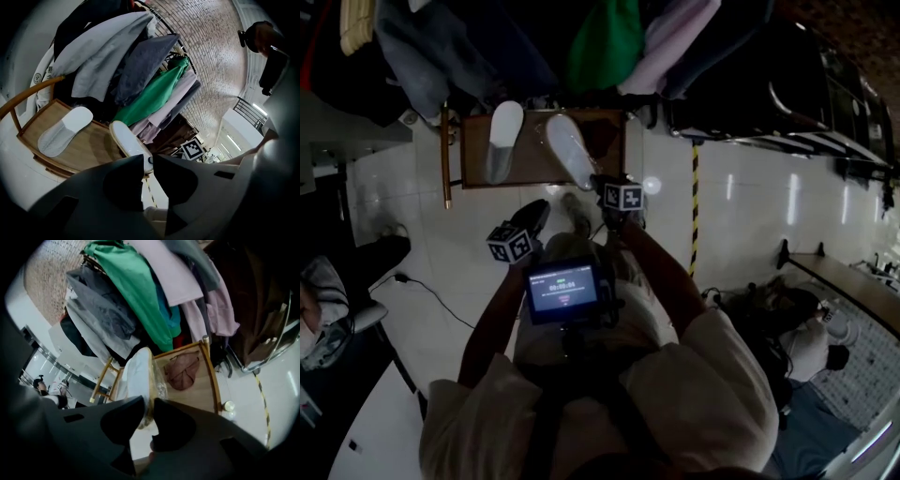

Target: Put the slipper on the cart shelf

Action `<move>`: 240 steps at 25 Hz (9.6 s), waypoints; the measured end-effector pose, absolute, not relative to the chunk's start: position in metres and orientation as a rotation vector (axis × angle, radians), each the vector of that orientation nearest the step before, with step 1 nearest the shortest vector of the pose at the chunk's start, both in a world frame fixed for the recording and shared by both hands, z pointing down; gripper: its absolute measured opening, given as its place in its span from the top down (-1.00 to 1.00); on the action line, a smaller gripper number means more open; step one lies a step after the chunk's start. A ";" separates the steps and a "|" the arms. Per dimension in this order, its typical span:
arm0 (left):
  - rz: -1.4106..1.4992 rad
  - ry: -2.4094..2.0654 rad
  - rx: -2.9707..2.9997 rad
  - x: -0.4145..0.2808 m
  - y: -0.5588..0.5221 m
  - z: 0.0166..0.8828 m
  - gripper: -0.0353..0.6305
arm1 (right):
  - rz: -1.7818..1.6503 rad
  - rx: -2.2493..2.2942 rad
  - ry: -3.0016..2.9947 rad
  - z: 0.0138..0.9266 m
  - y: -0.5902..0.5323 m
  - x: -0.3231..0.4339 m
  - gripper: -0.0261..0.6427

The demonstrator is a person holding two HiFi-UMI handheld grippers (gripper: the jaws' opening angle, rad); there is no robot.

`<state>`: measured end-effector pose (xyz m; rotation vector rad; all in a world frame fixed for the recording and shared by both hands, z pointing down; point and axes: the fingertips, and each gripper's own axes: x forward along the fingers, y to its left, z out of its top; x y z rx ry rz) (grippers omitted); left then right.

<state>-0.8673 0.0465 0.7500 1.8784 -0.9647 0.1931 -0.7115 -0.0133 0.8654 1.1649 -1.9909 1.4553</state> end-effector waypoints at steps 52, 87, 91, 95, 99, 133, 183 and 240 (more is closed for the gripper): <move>0.402 -0.498 2.299 -0.452 0.045 0.622 0.71 | 1.469 1.927 -2.321 0.594 0.116 -0.294 0.70; 0.466 -0.169 2.425 -0.178 0.079 0.612 0.71 | 1.396 2.503 -2.114 0.573 0.230 -0.032 0.72; 0.496 -0.116 2.428 -0.147 0.078 0.619 0.71 | 1.393 2.577 -2.068 0.576 0.235 -0.007 0.72; 0.528 -0.069 2.427 -0.112 0.079 0.624 0.71 | 1.411 2.627 -2.032 0.583 0.240 0.021 0.72; 0.548 -0.015 2.436 -0.063 0.083 0.623 0.71 | 1.409 2.658 -2.001 0.585 0.246 0.058 0.72; 0.566 -0.168 2.375 0.183 0.031 0.646 0.71 | 1.578 2.443 -2.036 0.613 0.183 0.323 0.72; 0.303 -0.724 2.197 0.107 -0.067 0.667 0.71 | 1.695 1.873 -2.122 0.682 0.012 0.335 0.73; 0.376 -0.781 2.182 0.133 -0.085 0.672 0.71 | 1.756 1.860 -2.115 0.738 -0.112 0.351 0.73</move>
